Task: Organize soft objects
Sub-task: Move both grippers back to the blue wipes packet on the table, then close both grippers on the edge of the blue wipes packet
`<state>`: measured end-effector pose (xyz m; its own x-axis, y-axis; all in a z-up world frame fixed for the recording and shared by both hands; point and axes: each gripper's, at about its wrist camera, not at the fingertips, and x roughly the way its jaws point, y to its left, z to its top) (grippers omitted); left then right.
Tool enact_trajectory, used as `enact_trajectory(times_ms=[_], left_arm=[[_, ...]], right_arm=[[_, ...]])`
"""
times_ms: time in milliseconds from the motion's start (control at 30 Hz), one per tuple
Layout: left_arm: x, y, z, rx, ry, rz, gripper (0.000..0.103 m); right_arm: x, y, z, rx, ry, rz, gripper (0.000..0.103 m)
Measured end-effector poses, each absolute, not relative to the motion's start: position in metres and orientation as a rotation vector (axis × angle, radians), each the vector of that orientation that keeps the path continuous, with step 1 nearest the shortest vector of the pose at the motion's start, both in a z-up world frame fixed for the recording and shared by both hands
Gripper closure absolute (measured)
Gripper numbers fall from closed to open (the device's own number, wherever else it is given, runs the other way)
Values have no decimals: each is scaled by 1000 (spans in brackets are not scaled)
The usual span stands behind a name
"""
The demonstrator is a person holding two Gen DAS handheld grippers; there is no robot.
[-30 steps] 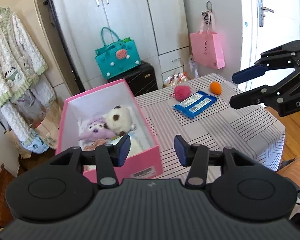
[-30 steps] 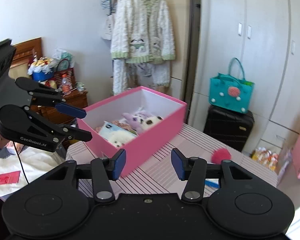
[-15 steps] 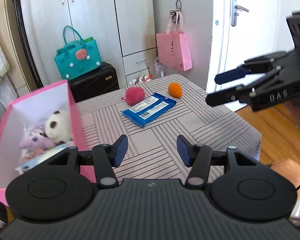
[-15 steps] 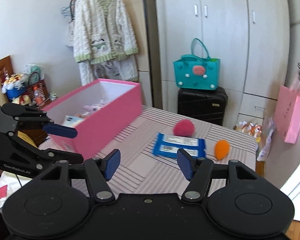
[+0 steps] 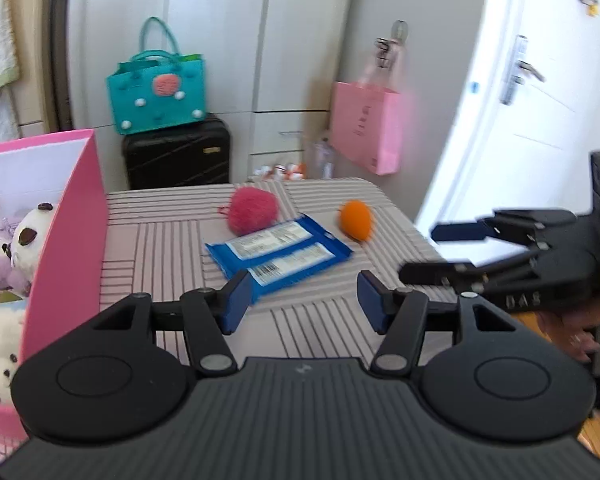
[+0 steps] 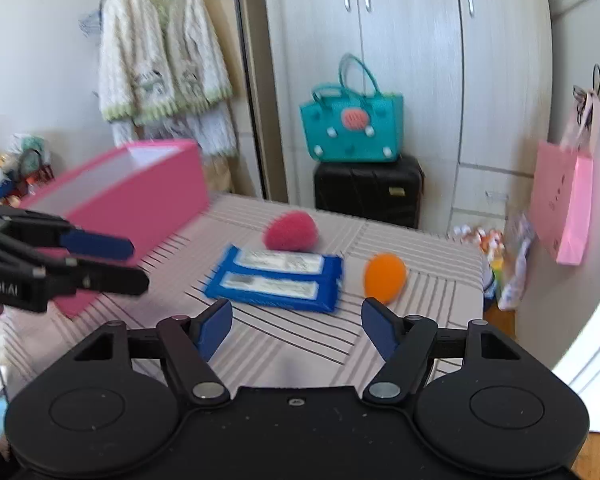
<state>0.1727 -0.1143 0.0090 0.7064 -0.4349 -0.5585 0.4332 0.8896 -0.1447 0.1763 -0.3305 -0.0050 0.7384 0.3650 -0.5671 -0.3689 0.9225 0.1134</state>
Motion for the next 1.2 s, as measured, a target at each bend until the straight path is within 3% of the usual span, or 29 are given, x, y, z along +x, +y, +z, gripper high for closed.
enact_trajectory(times_ms=[167, 467, 533, 733, 933, 967, 1000, 1067, 1200], left_arm=[[194, -126, -8, 2, 603, -398, 46], [235, -134, -35, 18, 680, -298, 49], [241, -137, -41, 37, 701, -287, 50], [250, -133, -47, -4, 684, -265, 64], [258, -126, -53, -54, 689, -235, 72], [257, -126, -52, -53, 689, -246, 76], [254, -127, -51, -46, 683, -252, 78], [250, -130, -52, -41, 686, -266, 87], [241, -129, -52, -67, 691, -274, 89]], right_arm=[[202, -325, -24, -73, 653, 414, 36], [246, -329, -46, 58, 696, 431, 37], [254, -328, -50, 85, 720, 419, 48], [260, -324, -57, 107, 737, 427, 51], [268, -326, -63, 134, 744, 406, 50], [269, -326, -62, 141, 744, 411, 55], [268, -327, -62, 153, 747, 423, 68], [267, -329, -63, 183, 756, 439, 73], [259, -330, -61, 193, 766, 438, 78]])
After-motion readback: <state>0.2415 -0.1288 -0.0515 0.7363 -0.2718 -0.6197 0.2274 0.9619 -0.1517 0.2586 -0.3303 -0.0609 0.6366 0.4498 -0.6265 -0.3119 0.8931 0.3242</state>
